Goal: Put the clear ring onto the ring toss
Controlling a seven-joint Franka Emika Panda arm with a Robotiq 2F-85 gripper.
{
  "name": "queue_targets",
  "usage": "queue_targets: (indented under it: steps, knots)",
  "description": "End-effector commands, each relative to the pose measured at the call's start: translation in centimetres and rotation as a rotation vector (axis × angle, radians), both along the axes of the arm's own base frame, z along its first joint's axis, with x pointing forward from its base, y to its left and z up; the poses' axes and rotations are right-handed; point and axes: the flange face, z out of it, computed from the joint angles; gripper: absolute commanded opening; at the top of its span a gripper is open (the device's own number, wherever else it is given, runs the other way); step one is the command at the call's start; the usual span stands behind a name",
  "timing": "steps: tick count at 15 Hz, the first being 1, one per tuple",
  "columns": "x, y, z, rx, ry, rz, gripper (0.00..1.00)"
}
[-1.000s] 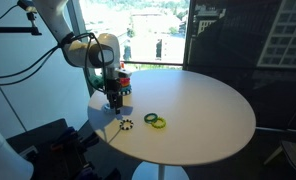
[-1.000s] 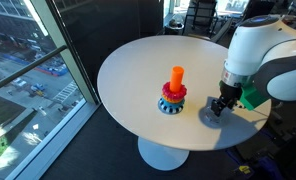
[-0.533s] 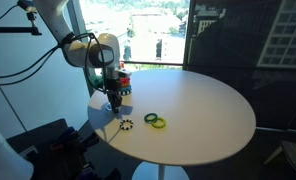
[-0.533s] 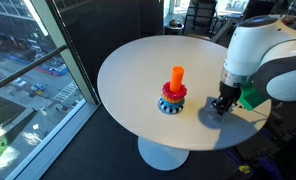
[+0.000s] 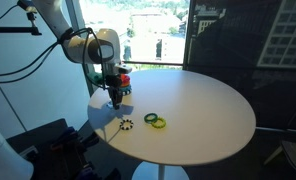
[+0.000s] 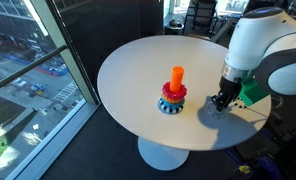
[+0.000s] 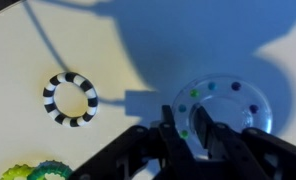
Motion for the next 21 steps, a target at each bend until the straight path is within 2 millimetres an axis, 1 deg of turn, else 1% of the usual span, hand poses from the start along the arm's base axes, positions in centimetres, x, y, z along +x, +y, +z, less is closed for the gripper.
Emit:
queue_targets:
  steps: [1,5,8,16,21]
  knots:
    - [0.6,-0.3,3.1,-0.013,-0.006,-0.031,0.09]
    - [1.2,-0.6,6.1,-0.024,-0.013,-0.038,0.09]
    - [1.9,-0.2,8.7,-0.023,-0.037,-0.039,0.1]
    - [3.4,2.4,15.6,-0.002,-0.127,-0.007,0.09]
    - [4.3,4.1,19.5,0.019,-0.192,0.0,0.09]
